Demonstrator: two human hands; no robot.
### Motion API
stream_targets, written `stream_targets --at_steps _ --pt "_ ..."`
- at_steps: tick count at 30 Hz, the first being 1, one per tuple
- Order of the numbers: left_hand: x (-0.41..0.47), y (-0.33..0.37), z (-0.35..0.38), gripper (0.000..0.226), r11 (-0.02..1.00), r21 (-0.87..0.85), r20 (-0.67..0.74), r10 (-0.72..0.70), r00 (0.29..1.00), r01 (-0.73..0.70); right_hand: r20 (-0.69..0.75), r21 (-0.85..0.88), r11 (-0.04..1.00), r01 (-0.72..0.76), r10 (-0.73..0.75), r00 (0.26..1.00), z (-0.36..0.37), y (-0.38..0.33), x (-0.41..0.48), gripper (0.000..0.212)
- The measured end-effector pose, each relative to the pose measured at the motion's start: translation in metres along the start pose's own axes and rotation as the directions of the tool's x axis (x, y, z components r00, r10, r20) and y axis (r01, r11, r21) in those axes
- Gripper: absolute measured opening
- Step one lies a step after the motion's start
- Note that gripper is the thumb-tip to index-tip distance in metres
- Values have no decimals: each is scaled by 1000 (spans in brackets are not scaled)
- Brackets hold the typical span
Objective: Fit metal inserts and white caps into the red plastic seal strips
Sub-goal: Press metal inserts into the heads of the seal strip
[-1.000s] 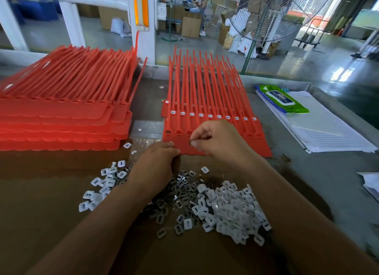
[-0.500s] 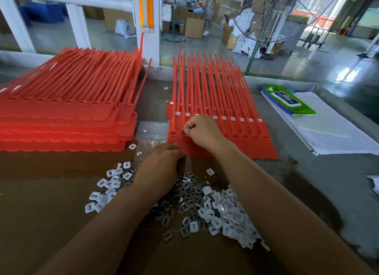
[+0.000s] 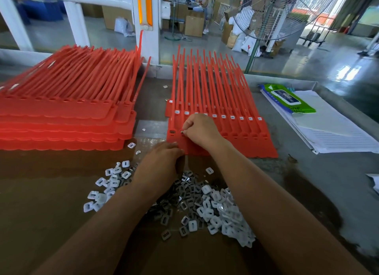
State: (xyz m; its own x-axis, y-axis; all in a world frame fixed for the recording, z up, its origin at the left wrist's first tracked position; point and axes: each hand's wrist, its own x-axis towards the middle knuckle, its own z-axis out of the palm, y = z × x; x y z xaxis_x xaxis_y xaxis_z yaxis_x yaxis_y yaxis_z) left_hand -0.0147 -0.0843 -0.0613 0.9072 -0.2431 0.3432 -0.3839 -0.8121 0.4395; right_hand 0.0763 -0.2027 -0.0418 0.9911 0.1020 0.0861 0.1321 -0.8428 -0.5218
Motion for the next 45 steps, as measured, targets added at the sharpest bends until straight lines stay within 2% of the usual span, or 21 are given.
stream_targets --at_steps 10,19,23,28,35,40,45 --pt "2 1 1 30 1000 20 -4 6 1000 -6 6 42 999 -32 32 999 0 0 6 15" --pt "3 -3 4 31 1000 28 12 -3 1000 3 33 275 961 30 -41 999 -20 14 -13 6" --pt "4 -4 6 37 998 51 42 -25 999 22 51 229 967 114 -129 990 -40 14 -35 11" --pt "5 -4 5 42 998 61 65 -26 998 22 151 185 969 161 -190 970 -55 13 -74 15" --pt "5 -4 6 44 995 83 91 -66 994 58 267 146 967 209 -242 933 -49 11 -103 6" --pt "6 -5 7 43 995 72 78 -68 995 62 380 88 971 223 -239 893 -40 8 -107 21" --pt "6 -6 7 45 995 77 78 -69 995 63 398 91 971 222 -240 886 -39 8 -108 10"
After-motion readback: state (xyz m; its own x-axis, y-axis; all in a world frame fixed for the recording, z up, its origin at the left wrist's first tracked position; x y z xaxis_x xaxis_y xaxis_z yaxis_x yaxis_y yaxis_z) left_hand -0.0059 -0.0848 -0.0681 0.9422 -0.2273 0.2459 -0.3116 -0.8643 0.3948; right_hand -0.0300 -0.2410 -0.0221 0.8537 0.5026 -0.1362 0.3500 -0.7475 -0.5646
